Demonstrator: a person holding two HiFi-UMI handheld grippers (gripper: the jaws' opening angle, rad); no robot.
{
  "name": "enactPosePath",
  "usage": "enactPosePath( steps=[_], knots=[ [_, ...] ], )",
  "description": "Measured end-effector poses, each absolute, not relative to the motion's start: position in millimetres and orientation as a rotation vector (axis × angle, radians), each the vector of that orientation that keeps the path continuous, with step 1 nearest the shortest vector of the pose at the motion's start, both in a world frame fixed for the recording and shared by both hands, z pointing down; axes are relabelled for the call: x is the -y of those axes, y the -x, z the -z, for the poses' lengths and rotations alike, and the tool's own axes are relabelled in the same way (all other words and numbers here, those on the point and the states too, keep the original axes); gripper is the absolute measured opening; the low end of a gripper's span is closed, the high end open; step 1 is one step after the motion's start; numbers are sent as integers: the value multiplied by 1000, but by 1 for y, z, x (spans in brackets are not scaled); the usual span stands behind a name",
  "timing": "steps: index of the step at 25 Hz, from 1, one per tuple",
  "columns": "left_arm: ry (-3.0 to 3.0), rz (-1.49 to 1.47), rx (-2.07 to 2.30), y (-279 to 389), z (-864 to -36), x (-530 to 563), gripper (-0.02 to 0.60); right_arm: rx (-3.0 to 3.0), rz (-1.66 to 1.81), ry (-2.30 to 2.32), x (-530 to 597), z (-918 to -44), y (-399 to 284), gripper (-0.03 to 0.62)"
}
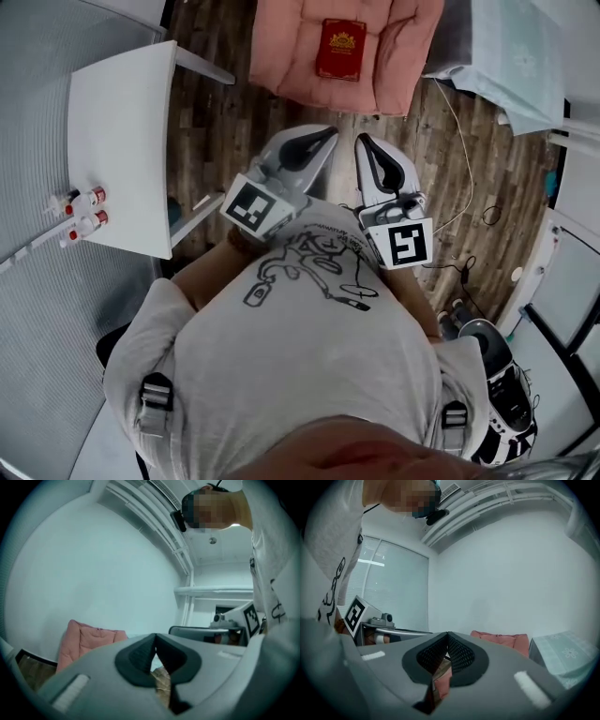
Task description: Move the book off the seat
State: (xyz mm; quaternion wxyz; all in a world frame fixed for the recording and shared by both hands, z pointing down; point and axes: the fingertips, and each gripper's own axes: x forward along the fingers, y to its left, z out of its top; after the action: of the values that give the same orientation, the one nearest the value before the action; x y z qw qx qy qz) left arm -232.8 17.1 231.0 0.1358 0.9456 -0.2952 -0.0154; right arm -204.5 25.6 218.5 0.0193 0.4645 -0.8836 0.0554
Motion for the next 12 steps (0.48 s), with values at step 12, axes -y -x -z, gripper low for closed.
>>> enactPosePath(
  steps=[12],
  knots=[
    [-2702, 3, 828, 254, -262, 127, 2, 2685, -285, -1435, 123, -248, 224, 6]
  ],
)
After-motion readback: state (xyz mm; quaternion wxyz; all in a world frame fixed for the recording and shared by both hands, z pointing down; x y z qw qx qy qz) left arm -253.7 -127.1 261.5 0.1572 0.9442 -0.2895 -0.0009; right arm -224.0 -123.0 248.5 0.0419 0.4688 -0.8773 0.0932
